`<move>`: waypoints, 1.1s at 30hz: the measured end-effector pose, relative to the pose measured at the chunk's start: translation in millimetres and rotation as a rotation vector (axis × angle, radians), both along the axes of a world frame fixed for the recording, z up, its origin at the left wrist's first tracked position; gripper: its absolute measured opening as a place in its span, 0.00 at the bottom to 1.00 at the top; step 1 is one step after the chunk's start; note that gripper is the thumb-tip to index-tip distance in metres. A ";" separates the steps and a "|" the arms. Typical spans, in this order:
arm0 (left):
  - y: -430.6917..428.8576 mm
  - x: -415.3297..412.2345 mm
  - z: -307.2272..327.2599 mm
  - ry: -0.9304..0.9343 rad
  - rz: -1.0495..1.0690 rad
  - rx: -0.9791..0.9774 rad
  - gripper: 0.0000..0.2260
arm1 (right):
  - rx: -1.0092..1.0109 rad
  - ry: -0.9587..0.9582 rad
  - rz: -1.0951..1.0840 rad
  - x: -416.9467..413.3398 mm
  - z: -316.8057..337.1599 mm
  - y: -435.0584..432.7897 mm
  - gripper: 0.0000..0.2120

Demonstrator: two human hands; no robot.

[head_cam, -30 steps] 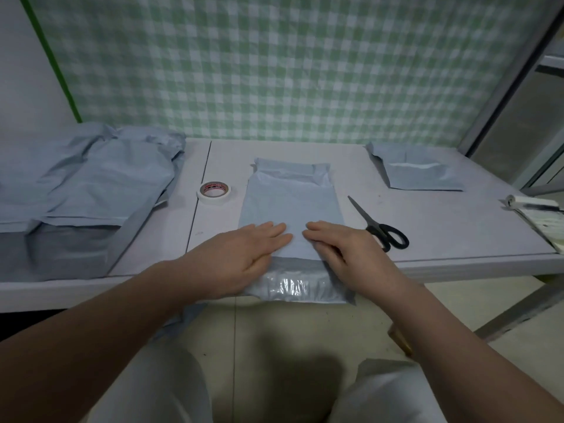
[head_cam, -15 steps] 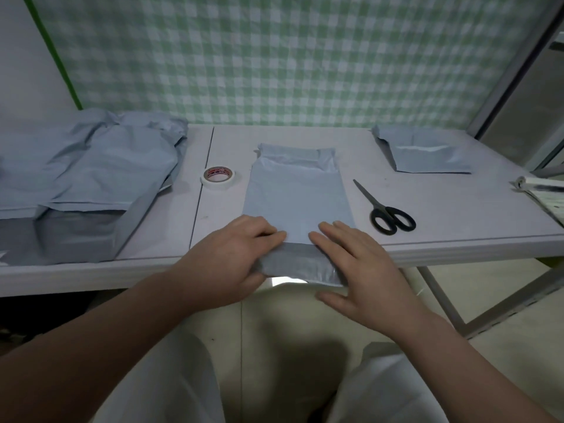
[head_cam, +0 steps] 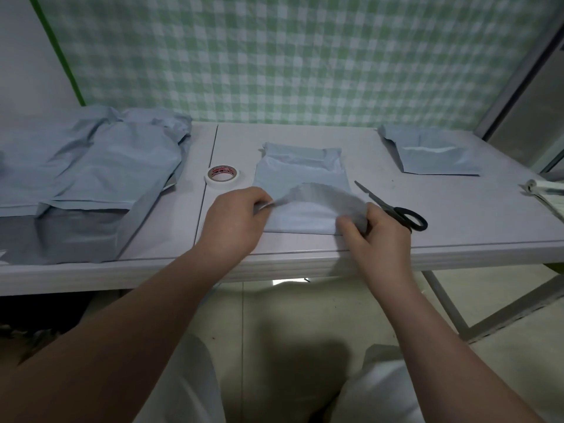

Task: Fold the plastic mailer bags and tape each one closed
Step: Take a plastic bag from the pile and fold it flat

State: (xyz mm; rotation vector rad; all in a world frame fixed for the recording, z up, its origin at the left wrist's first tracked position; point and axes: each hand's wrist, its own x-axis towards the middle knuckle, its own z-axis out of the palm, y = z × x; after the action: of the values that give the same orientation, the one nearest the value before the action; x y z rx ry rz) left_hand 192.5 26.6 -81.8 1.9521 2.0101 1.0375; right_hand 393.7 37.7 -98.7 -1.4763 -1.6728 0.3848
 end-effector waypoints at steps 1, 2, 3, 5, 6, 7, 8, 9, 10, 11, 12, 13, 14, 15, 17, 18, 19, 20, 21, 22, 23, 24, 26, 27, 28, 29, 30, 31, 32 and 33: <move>2.2 1.4 0.3 0.021 0.018 -0.010 0.09 | 0.001 -0.012 -0.014 -1.4 0.4 1.5 0.16; 3.7 2.7 0.6 0.036 0.034 -0.018 0.09 | 0.003 -0.032 -0.030 -2.3 0.8 3.5 0.15; 4.7 3.7 0.8 0.044 0.050 -0.020 0.09 | 0.004 -0.055 -0.046 -2.8 0.7 5.4 0.15; 5.9 5.2 0.3 0.061 0.082 -0.018 0.09 | 0.009 -0.096 -0.068 -3.2 0.1 8.0 0.15; 6.3 5.7 -0.1 0.074 0.101 -0.023 0.09 | 0.010 -0.116 -0.078 -3.6 -0.1 8.6 0.15; 6.5 6.3 0.1 0.084 0.116 -0.032 0.09 | 0.009 -0.133 -0.086 -3.9 -0.2 8.5 0.15; 6.5 6.9 0.4 0.086 0.127 -0.044 0.09 | 0.009 -0.146 -0.092 -4.1 -0.6 8.5 0.15; 6.4 7.6 1.3 0.083 0.136 -0.056 0.10 | 0.008 -0.156 -0.100 -4.4 -0.9 8.2 0.16; 6.2 8.2 2.3 0.072 0.143 -0.068 0.13 | 0.005 -0.166 -0.109 -4.9 -0.6 7.9 0.17; 5.8 8.6 2.9 0.049 0.144 -0.075 0.18 | 0.001 -0.177 -0.116 -5.3 -0.3 7.9 0.18; 5.3 8.5 2.9 0.021 0.139 -0.074 0.22 | -0.003 -0.190 -0.118 -5.2 -0.5 8.6 0.18; 5.0 8.2 2.3 -0.003 0.129 -0.063 0.25 | -0.010 -0.205 -0.120 -5.3 -0.1 8.9 0.18; 4.8 7.5 0.8 -0.004 0.122 -0.039 0.26 | -0.016 -0.221 -0.121 -5.3 0.7 9.2 0.18; 5.0 6.4 -1.2 0.034 0.115 0.003 0.26 | -0.017 -0.236 -0.118 -5.4 1.1 9.5 0.19; 6.1 4.7 -4.8 0.183 0.072 0.118 0.18 | -0.025 -0.260 -0.110 -5.4 2.2 9.9 0.20; 6.3 5.0 -6.3 0.233 0.030 0.163 0.13 | -0.037 -0.266 -0.109 -5.5 2.9 9.9 0.20; 6.3 5.6 -7.3 0.271 -0.032 0.175 0.09 | -0.047 -0.272 -0.108 -5.3 3.0 10.2 0.20; 5.5 6.6 -8.0 0.308 -0.101 0.162 0.08 | -0.058 -0.277 -0.106 -5.2 3.4 10.2 0.18; 4.5 7.7 -9.3 0.334 -0.160 0.115 0.11 | -0.064 -0.275 -0.100 -5.0 4.0 10.3 0.15; 2.6 8.7 -9.7 0.344 -0.191 0.052 0.15 | -0.072 -0.271 -0.099 -5.1 4.6 9.9 0.09; 1.1 8.6 -9.6 0.340 -0.195 -0.005 0.17 | -0.084 -0.267 -0.103 -5.9 5.9 9.1 0.06; 0.1 7.7 -9.9 0.346 -0.190 -0.051 0.19 | -0.101 -0.255 -0.110 -6.9 7.3 8.3 0.09; -1.3 6.9 -9.6 0.402 -0.188 -0.090 0.20 | -0.116 -0.229 -0.108 -7.6 10.7 6.3 0.15; -1.6 6.9 -8.9 0.423 -0.197 -0.095 0.20 | -0.112 -0.218 -0.104 -7.6 12.0 5.7 0.16; -1.1 6.8 -9.5 0.426 -0.201 -0.104 0.18 | -0.117 -0.210 -0.105 -7.7 13.5 4.8 0.17; -0.4 6.8 -9.7 0.432 -0.205 -0.109 0.17 | -0.111 -0.200 -0.106 -7.5 14.1 4.4 0.18; -0.2 6.6 -10.3 0.439 -0.207 -0.110 0.17 | -0.105 -0.199 -0.111 -8.3 15.3 3.4 0.20; 0.2 6.2 -11.6 0.446 -0.208 -0.107 0.18 | -0.094 -0.201 -0.117 -8.6 15.1 3.3 0.21; 0.8 5.6 -12.9 0.449 -0.208 -0.107 0.20 | -0.091 -0.202 -0.124 -9.2 15.0 3.3 0.22; 1.8 5.1 -14.0 0.448 -0.208 -0.106 0.21 | -0.090 -0.200 -0.126 -9.7 14.8 3.3 0.23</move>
State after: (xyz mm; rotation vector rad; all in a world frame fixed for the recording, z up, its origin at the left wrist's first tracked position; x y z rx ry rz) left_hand 197.6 28.4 -95.8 2.4339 1.9458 0.4660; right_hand 384.0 40.9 -84.0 -1.7246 -1.7245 0.2537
